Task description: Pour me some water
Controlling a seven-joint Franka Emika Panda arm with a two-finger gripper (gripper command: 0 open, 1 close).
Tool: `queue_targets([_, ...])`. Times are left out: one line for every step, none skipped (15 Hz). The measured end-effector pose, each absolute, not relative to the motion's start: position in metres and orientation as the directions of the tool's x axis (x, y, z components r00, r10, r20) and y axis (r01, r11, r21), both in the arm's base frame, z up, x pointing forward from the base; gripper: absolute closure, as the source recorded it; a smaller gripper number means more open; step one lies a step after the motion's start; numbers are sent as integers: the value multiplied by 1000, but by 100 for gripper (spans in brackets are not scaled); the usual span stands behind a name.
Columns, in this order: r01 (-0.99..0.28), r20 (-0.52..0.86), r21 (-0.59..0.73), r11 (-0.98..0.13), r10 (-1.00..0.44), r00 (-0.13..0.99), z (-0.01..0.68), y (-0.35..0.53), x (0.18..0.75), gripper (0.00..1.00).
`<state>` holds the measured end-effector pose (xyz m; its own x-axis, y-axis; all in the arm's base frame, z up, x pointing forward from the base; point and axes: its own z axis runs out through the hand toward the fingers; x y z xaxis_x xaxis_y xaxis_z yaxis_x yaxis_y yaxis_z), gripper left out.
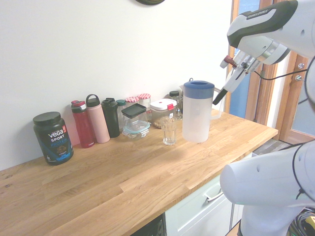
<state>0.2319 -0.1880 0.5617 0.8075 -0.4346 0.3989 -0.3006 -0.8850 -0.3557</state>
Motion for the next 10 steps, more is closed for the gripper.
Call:
queue_targets([-352,388,-365,-862,-484,784,559,-165,233,100])
queue_targets([-391,379,-360,-847,-516,769,557,-144,232,100])
queue_targets([-407,372,-360,-840,-529,763,556,-120,232,100])
queue_targets([-407,368,-369,-836,-533,762,555,-93,232,100])
queue_targets([-409,362,-390,-825,-546,756,555,-68,230,100])
queue_targets([-415,355,-416,-809,-565,745,558,-40,228,100])
queue_targets([-429,351,-435,-792,-587,730,563,-15,227,100])
queue_targets([-450,347,-443,-775,-611,711,565,9,228,100])
queue_targets([-476,339,-448,-756,-637,692,562,32,231,100])
queue_targets([-499,329,-453,-739,-659,676,557,53,237,100])
